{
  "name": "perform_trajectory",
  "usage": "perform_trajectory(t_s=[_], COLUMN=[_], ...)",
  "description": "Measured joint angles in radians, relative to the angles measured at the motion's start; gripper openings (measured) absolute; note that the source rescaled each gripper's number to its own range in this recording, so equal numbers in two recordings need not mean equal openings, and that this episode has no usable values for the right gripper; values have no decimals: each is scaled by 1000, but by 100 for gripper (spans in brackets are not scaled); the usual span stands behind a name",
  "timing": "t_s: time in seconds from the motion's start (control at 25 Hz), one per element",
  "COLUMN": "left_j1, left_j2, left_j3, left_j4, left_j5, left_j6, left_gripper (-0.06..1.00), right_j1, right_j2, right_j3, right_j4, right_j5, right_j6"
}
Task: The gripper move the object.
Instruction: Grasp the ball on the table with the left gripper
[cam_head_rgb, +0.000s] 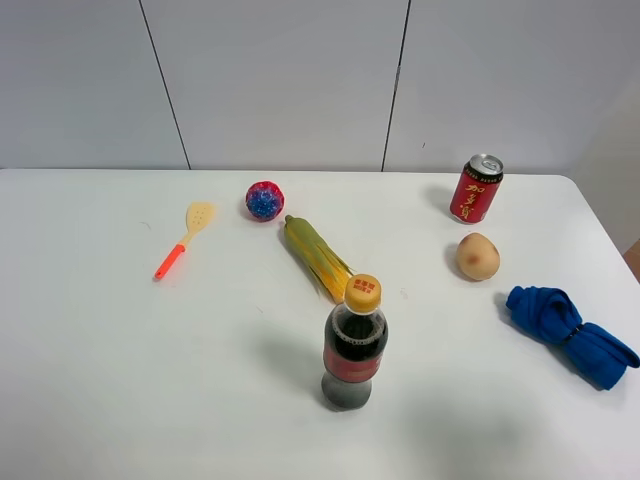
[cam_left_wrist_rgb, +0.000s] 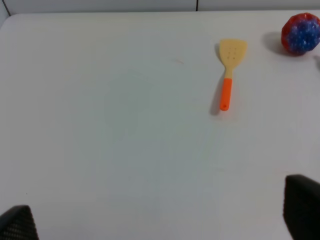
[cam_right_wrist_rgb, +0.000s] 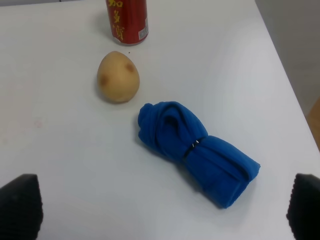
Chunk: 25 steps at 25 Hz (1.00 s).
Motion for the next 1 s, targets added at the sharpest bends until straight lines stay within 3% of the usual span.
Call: perform_trajectory(t_s=[0.8, 0.92, 1.0], left_j1=[0, 0, 0], left_j2=[71, 196, 283], left_j3=[-2, -41, -82], left_j4=[0, 0, -21], left_j5=[-2, -56, -145], left_j6=[0, 0, 0], left_gripper=[100, 100, 100], right_j1=[0, 0, 0], right_j2=[0, 0, 0], right_j3=[0, 0, 0], right_j4=[0, 0, 0], right_j5=[0, 0, 0], right_j6=[0, 0, 0])
